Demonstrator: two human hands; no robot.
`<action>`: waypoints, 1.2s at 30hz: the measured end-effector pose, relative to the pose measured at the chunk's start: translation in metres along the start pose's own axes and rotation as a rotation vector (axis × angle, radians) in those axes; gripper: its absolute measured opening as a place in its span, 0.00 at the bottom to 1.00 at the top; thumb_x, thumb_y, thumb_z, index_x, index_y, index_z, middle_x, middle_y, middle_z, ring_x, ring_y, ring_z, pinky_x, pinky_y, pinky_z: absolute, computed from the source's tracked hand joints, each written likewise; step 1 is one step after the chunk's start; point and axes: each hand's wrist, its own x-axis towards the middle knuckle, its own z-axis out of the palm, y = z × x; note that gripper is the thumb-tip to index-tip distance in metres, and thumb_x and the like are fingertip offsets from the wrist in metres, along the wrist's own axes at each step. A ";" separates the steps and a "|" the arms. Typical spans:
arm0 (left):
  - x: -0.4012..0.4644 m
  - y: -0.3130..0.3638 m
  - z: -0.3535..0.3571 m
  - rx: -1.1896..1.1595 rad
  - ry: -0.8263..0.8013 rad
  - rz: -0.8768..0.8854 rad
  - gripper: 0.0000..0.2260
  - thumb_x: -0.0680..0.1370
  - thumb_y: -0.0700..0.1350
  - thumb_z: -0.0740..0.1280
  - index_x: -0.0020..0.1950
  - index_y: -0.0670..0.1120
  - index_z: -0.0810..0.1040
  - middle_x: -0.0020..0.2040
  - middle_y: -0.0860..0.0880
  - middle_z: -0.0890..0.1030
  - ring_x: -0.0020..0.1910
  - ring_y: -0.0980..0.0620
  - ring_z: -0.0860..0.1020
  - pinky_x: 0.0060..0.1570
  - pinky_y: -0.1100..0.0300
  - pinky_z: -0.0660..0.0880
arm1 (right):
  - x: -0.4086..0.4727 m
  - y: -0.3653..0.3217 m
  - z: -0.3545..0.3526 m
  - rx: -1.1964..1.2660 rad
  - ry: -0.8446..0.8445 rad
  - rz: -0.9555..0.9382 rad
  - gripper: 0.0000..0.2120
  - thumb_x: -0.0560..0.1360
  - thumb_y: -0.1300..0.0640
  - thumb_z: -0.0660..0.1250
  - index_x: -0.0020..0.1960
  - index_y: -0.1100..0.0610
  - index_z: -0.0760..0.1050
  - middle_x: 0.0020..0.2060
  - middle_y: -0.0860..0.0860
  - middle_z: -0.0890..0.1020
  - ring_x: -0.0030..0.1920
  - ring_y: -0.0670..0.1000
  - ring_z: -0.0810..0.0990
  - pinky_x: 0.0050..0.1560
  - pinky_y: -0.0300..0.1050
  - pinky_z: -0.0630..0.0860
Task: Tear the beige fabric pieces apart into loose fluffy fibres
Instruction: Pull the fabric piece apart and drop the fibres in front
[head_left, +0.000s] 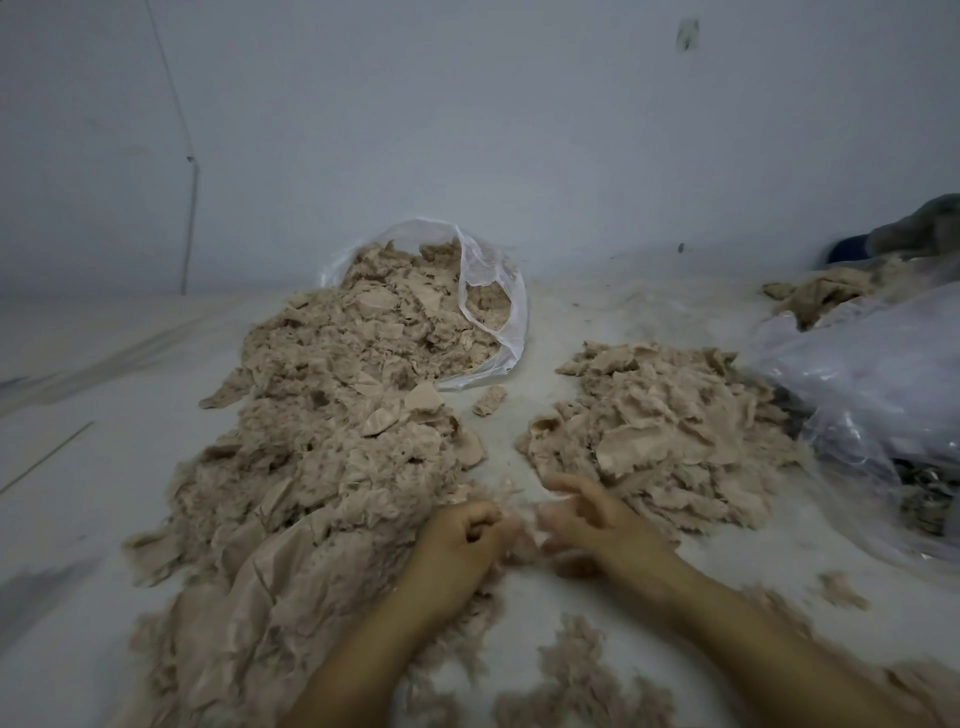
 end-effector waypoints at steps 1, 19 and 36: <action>0.000 -0.001 0.002 0.011 -0.030 0.005 0.13 0.78 0.43 0.66 0.32 0.47 0.73 0.25 0.56 0.67 0.25 0.56 0.66 0.27 0.63 0.64 | 0.001 0.000 0.004 -0.002 -0.028 -0.052 0.29 0.62 0.40 0.73 0.60 0.48 0.73 0.48 0.50 0.82 0.44 0.48 0.84 0.45 0.42 0.80; -0.002 0.002 -0.004 -0.124 -0.099 -0.023 0.14 0.77 0.48 0.61 0.33 0.45 0.68 0.26 0.55 0.68 0.27 0.57 0.65 0.30 0.64 0.63 | 0.006 0.012 0.005 0.417 0.014 0.003 0.07 0.75 0.59 0.66 0.43 0.62 0.75 0.34 0.54 0.82 0.31 0.50 0.79 0.30 0.41 0.75; 0.003 0.005 -0.012 -0.257 0.105 -0.028 0.10 0.81 0.35 0.57 0.47 0.42 0.77 0.34 0.51 0.80 0.32 0.54 0.75 0.32 0.64 0.73 | 0.005 0.013 0.004 0.593 0.460 -0.156 0.11 0.76 0.59 0.68 0.56 0.58 0.70 0.41 0.53 0.80 0.34 0.46 0.83 0.33 0.37 0.78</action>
